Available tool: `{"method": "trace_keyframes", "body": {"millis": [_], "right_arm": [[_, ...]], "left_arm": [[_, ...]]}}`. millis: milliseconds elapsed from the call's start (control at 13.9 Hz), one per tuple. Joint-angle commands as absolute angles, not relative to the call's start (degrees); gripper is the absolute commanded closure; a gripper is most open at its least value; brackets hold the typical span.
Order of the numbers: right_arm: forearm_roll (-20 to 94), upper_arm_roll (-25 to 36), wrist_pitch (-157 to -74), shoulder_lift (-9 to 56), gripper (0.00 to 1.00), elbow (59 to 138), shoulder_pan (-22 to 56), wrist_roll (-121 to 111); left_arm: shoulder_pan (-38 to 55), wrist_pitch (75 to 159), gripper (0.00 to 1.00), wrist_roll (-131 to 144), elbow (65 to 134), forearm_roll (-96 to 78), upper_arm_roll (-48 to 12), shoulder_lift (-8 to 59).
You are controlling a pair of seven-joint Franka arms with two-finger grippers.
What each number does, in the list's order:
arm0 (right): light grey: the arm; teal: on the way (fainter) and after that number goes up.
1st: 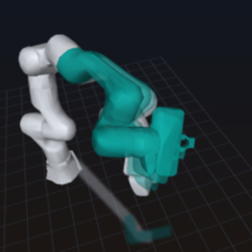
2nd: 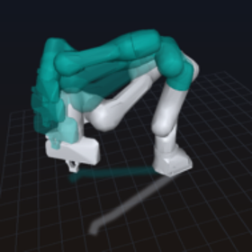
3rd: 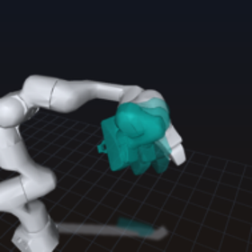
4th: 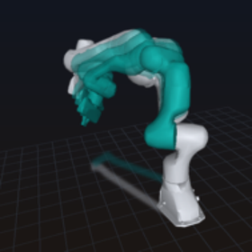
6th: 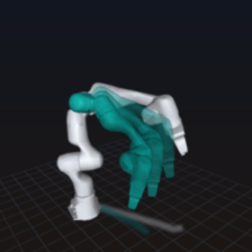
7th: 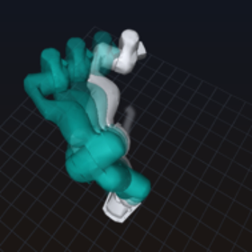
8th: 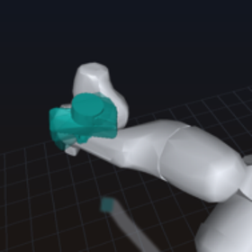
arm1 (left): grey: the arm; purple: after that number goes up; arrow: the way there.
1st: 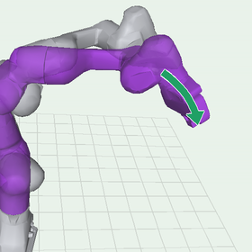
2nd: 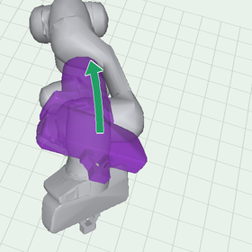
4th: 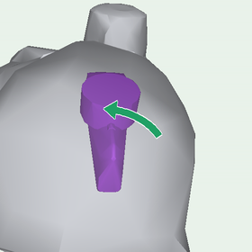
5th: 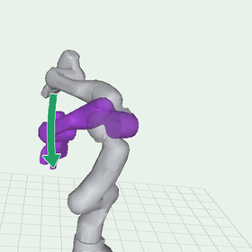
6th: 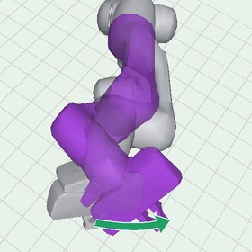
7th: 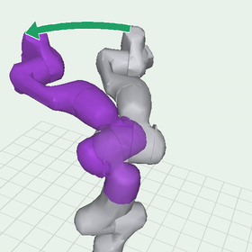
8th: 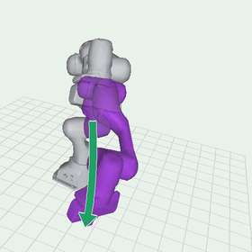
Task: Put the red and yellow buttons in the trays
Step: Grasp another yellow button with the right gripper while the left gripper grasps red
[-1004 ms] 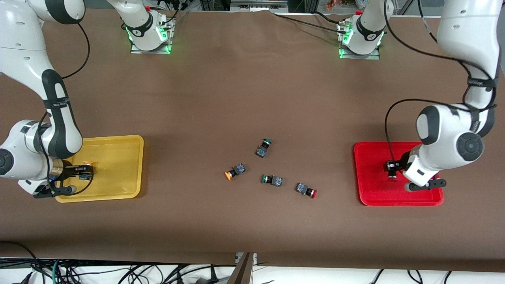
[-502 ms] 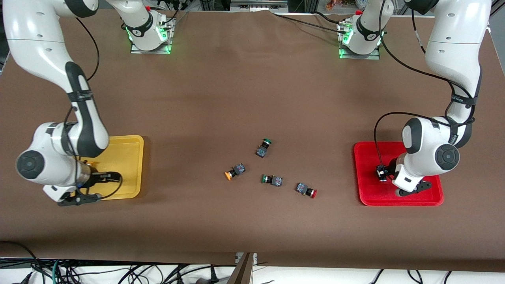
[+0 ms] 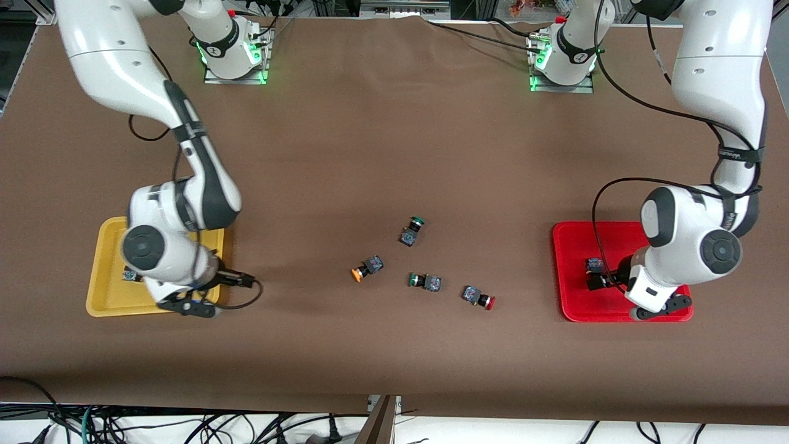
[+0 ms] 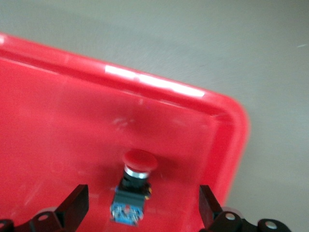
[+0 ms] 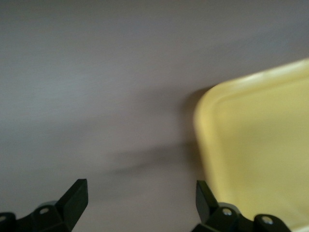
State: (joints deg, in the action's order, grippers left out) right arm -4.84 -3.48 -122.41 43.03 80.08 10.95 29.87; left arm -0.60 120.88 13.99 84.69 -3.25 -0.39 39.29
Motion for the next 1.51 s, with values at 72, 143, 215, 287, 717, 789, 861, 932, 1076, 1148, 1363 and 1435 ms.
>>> {"method": "trace_keyframes", "body": {"millis": [72,143,215,287,717,789,861,932,1076,1148,1363,1435], "right_arm": [[-4.8,-3.1,-123.6,42.9,0.01,80.4,17.8,49.2],[-4.8,-3.1,-126.0,43.3,0.01,80.4,19.5,53.9],[-4.9,-3.0,-128.0,43.9,0.01,80.4,21.3,58.4],[-5.0,-3.0,-129.4,44.6,0.01,80.4,23.3,63.1],[-5.6,-2.7,-137.5,47.5,0.01,80.4,30.3,75.3],[-5.6,-2.6,-138.7,48.0,0.01,80.3,31.1,76.6],[-5.6,-2.5,-139.7,48.1,0.01,80.3,31.5,77.5],[-5.7,-2.5,-140.3,48.5,0.01,80.2,31.6,77.6],[-5.9,-2.4,-141.1,50.2,0.01,78.8,32.8,77.8],[-6.0,-2.3,-141.2,51.2,0.01,77.5,33.6,78.0],[-6.2,-1.4,-141.2,53.8,0.01,74.8,34.7,79.2],[-6.2,-1.4,-141.3,54.1,0.01,74.6,34.7,79.3]], "left_arm": [[3.2,115.2,0.0,16.0,78.7,-3.5,-0.6,39.9],[4.5,115.2,0.0,18.7,78.7,-3.5,-0.6,40.0],[5.5,115.2,0.0,20.6,78.6,-3.5,-0.6,40.0],[6.2,115.2,0.0,21.7,78.4,-3.6,-0.6,40.0],[11.8,115.7,0.0,14.4,78.4,-2.9,-0.6,40.3],[12.6,115.7,0.0,10.4,78.3,-2.7,-0.5,40.3],[13.4,115.8,0.0,6.9,78.3,-2.6,-0.5,40.3],[14.4,116.7,0.0,1.9,78.3,-2.6,-0.5,40.3],[16.2,117.7,0.0,-12.4,78.3,-0.9,-0.6,40.2],[16.2,118.6,0.0,-17.8,78.2,-1.0,-0.6,40.3],[18.7,123.9,0.0,-34.7,78.4,-0.4,-0.5,42.0],[19.2,125.3,0.0,-39.8,78.2,-0.4,-0.5,43.0]]}}
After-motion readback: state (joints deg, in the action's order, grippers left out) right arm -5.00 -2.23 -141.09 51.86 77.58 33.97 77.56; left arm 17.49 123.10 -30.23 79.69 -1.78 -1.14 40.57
